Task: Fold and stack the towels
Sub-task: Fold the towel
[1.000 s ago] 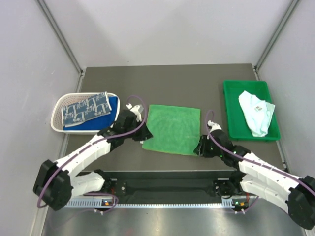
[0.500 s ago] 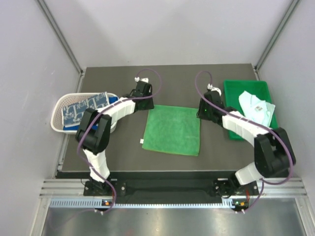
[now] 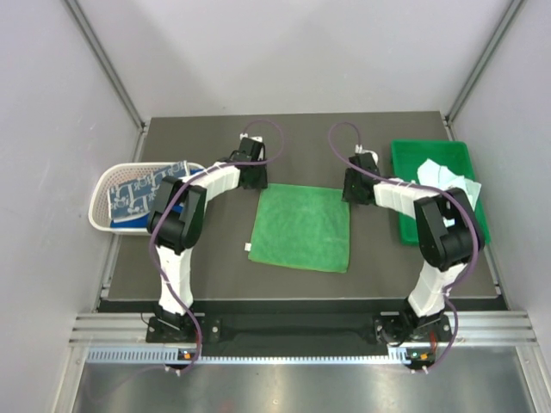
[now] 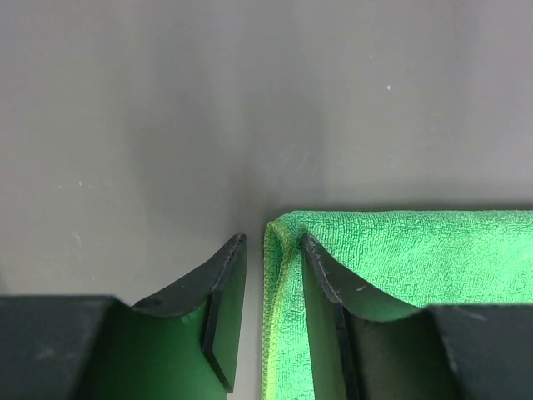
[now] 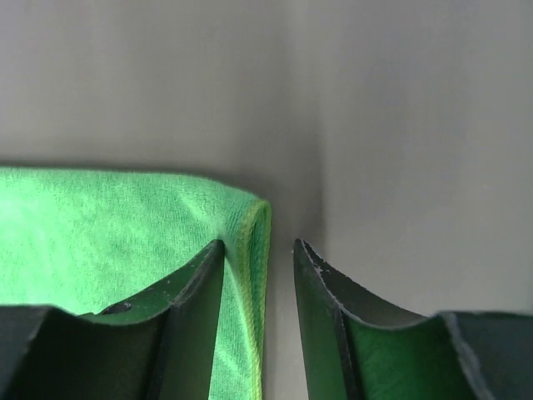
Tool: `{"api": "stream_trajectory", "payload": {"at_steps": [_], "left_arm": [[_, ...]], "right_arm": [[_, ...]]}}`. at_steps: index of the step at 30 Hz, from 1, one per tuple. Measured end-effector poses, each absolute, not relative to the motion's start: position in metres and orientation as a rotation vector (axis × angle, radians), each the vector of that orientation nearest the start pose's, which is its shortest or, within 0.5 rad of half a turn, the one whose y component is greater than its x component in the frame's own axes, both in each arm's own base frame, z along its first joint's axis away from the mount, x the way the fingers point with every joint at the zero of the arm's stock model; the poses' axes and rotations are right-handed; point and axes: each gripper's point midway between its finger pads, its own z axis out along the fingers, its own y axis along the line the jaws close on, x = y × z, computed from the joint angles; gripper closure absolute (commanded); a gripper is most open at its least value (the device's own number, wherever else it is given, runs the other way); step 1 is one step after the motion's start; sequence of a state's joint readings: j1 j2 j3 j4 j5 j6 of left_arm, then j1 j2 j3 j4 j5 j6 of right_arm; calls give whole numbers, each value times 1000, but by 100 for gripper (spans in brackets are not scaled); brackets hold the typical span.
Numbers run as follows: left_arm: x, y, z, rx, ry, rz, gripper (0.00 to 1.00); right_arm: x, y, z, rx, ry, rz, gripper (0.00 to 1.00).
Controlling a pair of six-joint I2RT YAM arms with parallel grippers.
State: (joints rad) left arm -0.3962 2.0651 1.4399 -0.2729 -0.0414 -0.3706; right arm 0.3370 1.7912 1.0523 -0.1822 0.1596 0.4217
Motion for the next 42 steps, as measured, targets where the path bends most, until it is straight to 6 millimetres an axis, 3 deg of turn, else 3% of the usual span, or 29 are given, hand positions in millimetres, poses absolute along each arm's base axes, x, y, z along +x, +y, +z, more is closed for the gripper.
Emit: {"api": "stream_trajectory", "payload": {"at_steps": [9, 18, 25, 30, 38, 42], "left_arm": [[469, -202, 31, 28, 2479, -274, 62], [472, -203, 30, 28, 2472, -276, 68], [479, -210, 31, 31, 2447, -313, 82], [479, -212, 30, 15, 2448, -348, 100], [487, -209, 31, -73, 2414, -438, 100], [493, -201, 32, -122, 2396, -446, 100]], "right_arm": [[421, 126, 28, 180, 2444, 111, 62], [427, 127, 27, 160, 2439, 107, 69], [427, 131, 27, 143, 2434, 136, 82], [428, 135, 27, 133, 2428, 165, 96], [428, 136, 27, 132, 2434, 182, 100], [439, 142, 30, 108, 2427, 196, 100]]}}
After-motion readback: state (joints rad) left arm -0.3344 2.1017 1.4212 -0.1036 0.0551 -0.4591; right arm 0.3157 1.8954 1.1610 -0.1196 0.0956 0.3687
